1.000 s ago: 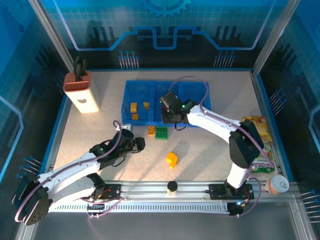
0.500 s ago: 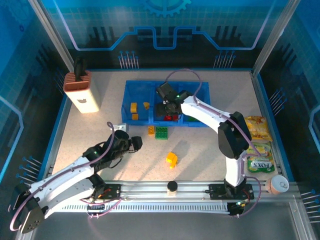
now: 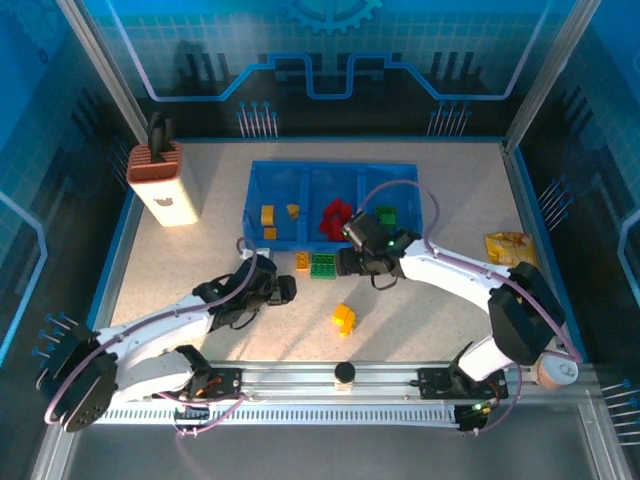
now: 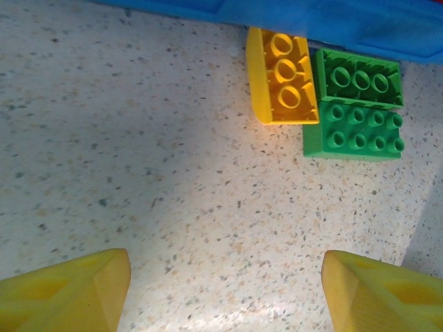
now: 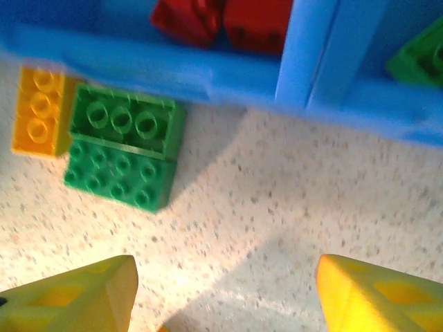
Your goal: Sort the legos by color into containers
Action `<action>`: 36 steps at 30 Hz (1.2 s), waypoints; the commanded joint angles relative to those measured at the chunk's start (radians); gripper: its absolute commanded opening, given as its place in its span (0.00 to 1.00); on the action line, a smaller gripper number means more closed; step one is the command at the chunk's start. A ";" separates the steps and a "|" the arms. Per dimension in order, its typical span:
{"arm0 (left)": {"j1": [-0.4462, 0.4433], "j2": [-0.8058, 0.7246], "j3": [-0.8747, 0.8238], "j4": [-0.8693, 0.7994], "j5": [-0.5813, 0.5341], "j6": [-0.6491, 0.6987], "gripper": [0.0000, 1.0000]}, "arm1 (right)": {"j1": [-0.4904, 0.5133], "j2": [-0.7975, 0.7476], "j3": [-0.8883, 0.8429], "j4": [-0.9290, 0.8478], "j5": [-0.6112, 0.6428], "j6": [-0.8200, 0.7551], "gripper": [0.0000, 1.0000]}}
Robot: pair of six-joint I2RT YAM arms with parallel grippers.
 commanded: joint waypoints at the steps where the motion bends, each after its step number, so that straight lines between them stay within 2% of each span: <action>1: 0.011 0.069 0.054 0.097 0.058 0.020 0.73 | 0.023 -0.052 -0.074 0.054 -0.002 0.069 0.69; 7: 0.049 0.234 0.130 0.146 0.116 0.016 0.69 | 0.029 -0.121 -0.187 0.082 0.011 0.105 0.68; 12: 0.099 0.324 0.142 0.219 0.179 -0.005 0.66 | 0.027 -0.158 -0.216 0.074 0.029 0.107 0.67; 16: 0.107 0.386 0.183 0.209 0.192 0.005 0.61 | 0.024 -0.168 -0.229 0.076 0.032 0.109 0.67; 29: 0.122 0.484 0.260 0.176 0.188 0.013 0.47 | 0.009 -0.178 -0.245 0.081 0.034 0.102 0.66; 36: 0.122 0.489 0.265 0.137 0.152 0.007 0.35 | -0.004 -0.207 -0.261 0.073 0.033 0.097 0.66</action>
